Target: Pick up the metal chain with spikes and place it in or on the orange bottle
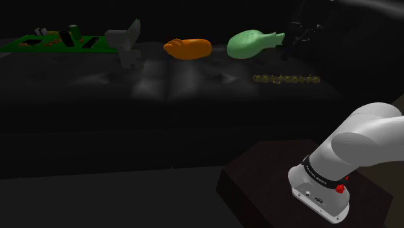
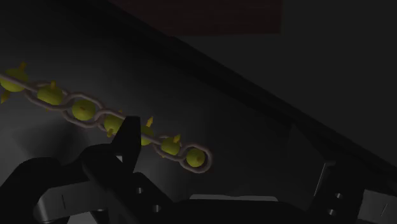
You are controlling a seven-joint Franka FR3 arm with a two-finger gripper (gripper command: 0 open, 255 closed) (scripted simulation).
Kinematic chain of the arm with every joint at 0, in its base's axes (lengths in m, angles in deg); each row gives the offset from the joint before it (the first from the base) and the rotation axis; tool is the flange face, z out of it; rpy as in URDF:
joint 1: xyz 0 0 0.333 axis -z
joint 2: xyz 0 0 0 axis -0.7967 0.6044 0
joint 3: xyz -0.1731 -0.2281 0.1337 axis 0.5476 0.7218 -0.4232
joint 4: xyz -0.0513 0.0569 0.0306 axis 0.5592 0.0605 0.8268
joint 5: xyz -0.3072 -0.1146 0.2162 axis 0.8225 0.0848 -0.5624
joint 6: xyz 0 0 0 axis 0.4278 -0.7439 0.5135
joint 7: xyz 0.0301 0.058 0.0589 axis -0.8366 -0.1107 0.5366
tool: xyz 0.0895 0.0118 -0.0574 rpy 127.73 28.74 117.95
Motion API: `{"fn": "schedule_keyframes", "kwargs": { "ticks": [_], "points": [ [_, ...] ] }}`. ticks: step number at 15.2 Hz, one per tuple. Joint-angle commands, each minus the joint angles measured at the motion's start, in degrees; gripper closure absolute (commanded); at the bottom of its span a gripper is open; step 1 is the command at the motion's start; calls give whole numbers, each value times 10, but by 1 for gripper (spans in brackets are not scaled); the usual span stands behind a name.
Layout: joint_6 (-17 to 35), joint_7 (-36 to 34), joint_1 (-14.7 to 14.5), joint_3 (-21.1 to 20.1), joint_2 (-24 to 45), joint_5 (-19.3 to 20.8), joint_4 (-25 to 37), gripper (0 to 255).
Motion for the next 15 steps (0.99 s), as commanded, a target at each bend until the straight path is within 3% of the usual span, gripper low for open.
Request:
{"fn": "schedule_keyframes", "kwargs": {
  "ticks": [1,6,11,15],
  "points": [
    [0,0,0,0,0,0,0,0],
    [116,173,-26,24,-123,125,-144,0],
    [262,353,-32,100,-227,270,-272,0],
    [299,361,-27,117,-220,289,-295,0]
  ]
}}
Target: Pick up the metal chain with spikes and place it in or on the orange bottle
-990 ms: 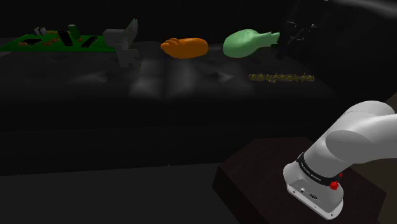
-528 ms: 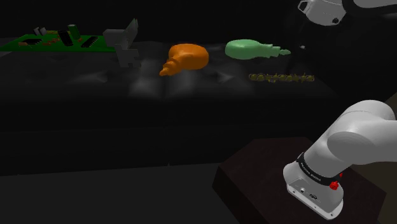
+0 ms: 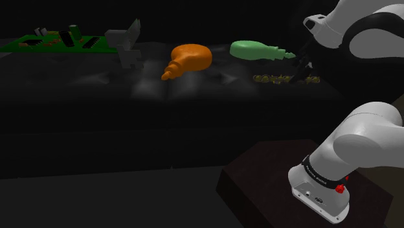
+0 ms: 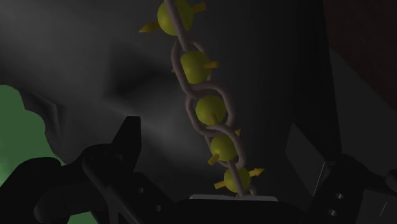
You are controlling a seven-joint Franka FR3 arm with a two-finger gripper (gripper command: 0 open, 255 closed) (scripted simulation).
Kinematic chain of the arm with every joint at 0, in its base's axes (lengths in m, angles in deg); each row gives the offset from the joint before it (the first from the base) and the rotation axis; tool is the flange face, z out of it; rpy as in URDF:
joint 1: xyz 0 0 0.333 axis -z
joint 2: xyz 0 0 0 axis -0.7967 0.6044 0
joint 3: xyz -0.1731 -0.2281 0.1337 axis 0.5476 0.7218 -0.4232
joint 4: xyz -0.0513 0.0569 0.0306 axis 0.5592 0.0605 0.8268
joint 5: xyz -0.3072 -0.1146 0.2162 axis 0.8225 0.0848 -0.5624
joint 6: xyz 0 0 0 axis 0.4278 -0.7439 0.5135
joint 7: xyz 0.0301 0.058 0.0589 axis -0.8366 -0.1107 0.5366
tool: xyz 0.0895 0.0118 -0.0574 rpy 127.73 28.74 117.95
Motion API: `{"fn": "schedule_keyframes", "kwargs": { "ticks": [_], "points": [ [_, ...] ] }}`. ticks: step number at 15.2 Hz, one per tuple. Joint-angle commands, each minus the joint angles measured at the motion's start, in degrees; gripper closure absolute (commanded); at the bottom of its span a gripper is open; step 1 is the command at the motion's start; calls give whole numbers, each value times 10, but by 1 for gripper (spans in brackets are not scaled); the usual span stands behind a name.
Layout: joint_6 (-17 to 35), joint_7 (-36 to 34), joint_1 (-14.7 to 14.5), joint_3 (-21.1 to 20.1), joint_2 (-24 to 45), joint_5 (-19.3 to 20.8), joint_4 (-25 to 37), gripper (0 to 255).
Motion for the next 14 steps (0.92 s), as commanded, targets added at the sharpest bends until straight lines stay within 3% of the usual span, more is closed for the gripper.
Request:
{"fn": "schedule_keyframes", "kwargs": {
  "ticks": [1,4,12,13,14],
  "points": [
    [22,3,4,9,3,10,-16,0],
    [58,0,10,22,21,25,-34,0],
    [58,0,10,22,21,24,-34,0],
    [58,0,10,22,21,24,-34,255],
    [58,0,10,22,21,24,-34,255]
  ]
}}
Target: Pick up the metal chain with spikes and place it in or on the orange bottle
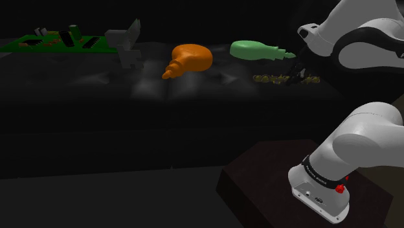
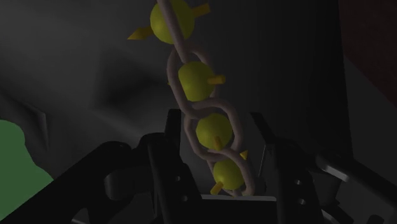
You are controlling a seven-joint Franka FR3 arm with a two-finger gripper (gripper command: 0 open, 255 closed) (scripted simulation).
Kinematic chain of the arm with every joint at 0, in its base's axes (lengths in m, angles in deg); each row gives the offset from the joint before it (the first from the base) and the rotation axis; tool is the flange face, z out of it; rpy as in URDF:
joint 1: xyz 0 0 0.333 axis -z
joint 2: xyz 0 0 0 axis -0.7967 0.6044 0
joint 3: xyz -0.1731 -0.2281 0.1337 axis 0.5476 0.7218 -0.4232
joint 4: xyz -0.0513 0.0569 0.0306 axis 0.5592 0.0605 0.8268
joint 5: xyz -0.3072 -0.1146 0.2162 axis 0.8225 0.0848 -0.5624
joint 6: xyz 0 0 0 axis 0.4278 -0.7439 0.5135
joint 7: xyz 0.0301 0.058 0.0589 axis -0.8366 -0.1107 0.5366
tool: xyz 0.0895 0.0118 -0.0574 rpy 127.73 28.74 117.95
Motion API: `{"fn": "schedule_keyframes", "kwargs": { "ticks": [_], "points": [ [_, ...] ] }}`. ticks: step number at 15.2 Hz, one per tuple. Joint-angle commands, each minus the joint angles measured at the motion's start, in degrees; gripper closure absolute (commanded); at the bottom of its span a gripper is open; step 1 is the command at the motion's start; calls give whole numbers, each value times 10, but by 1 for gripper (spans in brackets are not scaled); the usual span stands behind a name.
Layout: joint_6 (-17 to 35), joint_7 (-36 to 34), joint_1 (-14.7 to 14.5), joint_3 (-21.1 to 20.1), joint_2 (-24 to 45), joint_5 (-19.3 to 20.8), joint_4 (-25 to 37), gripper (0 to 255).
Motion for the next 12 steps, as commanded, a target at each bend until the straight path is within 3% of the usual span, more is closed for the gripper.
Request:
{"fn": "schedule_keyframes", "kwargs": {
  "ticks": [1,8,12],
  "points": [
    [0,0,0,0,0,0,0,255],
    [0,0,0,0,0,0,0,255],
    [-30,4,-8,-9,0,-12,30,255]
  ]
}}
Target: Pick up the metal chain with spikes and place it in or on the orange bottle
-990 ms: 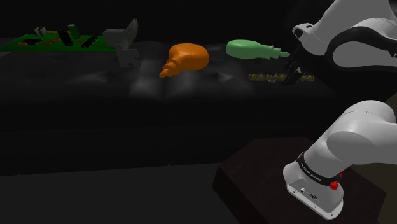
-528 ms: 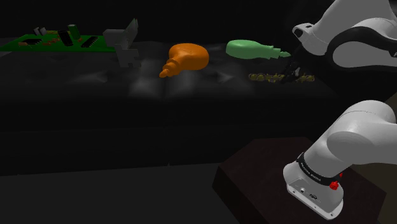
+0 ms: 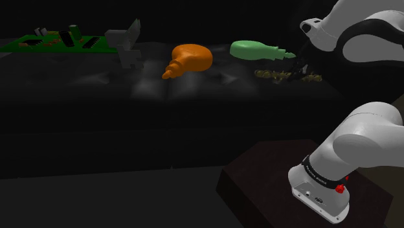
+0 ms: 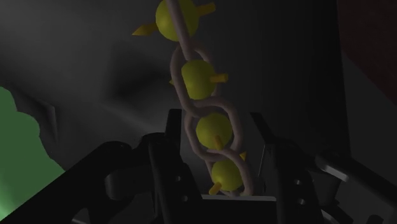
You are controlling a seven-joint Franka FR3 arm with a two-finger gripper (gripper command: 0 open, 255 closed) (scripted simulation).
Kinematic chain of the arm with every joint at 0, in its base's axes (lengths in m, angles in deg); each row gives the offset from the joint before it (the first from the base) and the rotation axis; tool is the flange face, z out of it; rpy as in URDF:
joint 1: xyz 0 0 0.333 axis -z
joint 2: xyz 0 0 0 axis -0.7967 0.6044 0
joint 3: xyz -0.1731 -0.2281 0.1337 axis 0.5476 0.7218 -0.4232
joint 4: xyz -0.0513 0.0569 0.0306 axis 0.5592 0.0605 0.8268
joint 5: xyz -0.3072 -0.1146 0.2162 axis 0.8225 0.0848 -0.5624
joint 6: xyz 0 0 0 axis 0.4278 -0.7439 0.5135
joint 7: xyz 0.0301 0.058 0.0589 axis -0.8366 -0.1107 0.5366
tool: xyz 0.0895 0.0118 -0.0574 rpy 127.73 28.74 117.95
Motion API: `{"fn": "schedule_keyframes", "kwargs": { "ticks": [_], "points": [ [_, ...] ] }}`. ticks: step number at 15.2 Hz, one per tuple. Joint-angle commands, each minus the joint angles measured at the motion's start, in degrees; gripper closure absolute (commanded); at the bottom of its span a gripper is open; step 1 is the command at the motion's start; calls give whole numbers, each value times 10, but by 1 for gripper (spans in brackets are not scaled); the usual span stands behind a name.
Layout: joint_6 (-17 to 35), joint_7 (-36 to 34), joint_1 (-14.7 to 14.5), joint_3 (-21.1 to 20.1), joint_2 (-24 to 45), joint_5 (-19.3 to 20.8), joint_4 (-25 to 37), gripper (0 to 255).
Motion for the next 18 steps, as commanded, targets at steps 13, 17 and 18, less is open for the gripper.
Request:
{"fn": "schedule_keyframes", "kwargs": {
  "ticks": [13,17,18],
  "points": [
    [-92,13,-22,-28,19,-35,112,255],
    [-116,16,-26,-35,28,-43,147,255],
    [-122,17,-27,-36,31,-45,155,255]
  ]
}}
